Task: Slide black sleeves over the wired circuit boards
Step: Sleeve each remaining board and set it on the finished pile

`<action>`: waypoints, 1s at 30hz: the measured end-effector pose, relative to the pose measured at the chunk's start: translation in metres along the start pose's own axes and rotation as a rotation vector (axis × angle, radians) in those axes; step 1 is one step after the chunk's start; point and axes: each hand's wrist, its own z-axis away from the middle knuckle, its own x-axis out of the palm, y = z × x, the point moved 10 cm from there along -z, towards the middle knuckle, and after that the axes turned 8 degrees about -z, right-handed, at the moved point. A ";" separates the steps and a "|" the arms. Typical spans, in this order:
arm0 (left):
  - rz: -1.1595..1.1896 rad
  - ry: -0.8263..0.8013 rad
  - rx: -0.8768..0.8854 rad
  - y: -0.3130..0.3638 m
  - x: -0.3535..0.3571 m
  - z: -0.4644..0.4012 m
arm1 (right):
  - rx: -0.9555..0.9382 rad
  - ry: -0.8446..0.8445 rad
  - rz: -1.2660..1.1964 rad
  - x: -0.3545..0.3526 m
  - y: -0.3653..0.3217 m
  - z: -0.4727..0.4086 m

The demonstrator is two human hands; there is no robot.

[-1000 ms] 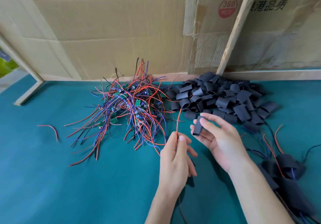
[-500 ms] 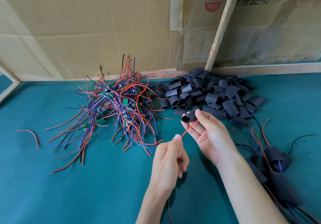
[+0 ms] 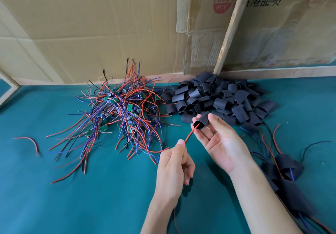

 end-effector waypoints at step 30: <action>-0.053 0.098 -0.025 -0.005 -0.003 -0.001 | -0.156 0.034 0.038 -0.005 -0.026 0.002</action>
